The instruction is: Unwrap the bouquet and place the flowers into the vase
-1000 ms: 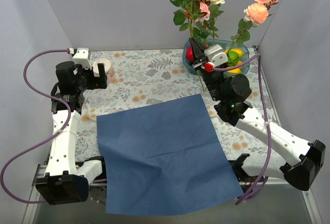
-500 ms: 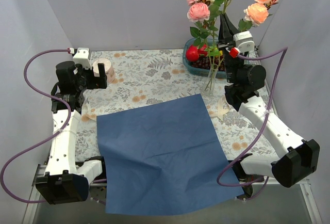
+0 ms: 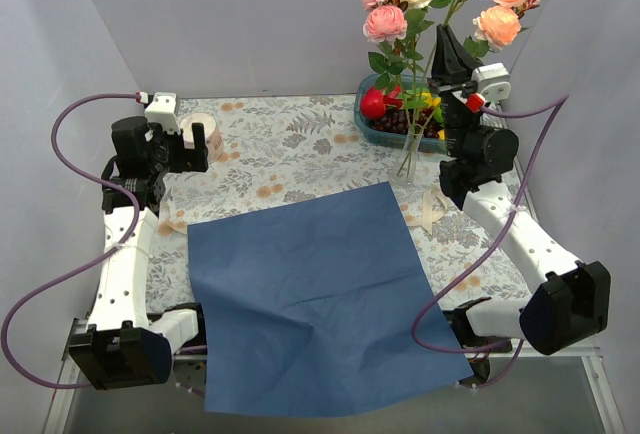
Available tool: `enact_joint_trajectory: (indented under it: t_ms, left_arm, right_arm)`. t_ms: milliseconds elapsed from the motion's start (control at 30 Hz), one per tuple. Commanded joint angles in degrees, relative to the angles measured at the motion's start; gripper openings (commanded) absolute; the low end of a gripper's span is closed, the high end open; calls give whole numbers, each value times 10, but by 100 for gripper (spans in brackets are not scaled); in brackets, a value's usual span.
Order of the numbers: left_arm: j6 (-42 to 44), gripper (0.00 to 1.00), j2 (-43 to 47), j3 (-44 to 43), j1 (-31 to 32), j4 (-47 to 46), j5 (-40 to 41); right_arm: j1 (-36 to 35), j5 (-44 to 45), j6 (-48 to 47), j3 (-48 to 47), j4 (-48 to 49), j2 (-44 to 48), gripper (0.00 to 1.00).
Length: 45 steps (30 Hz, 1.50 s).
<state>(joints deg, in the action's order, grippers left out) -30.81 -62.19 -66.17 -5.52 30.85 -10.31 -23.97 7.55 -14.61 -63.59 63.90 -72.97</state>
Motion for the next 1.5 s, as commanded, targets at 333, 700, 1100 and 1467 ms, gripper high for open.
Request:
enact_joint_trajectory:
  t_ms: [333, 700, 1100, 1467]
  left_arm:
    - [9, 98, -1, -2, -5, -12, 6]
    - [5, 98, 2, 2, -4, -13, 4]
    - [0, 98, 3, 0, -4, -14, -2]
    - [-8, 98, -1, -5, -4, -15, -5]
  right_arm:
    - [7, 0, 36, 48, 58, -10, 1]
    - [7, 4, 20, 24, 2, 0, 1]
    - [7, 28, 29, -12, -103, 9, 1]
    - [7, 28, 16, -44, -127, 5, 1]
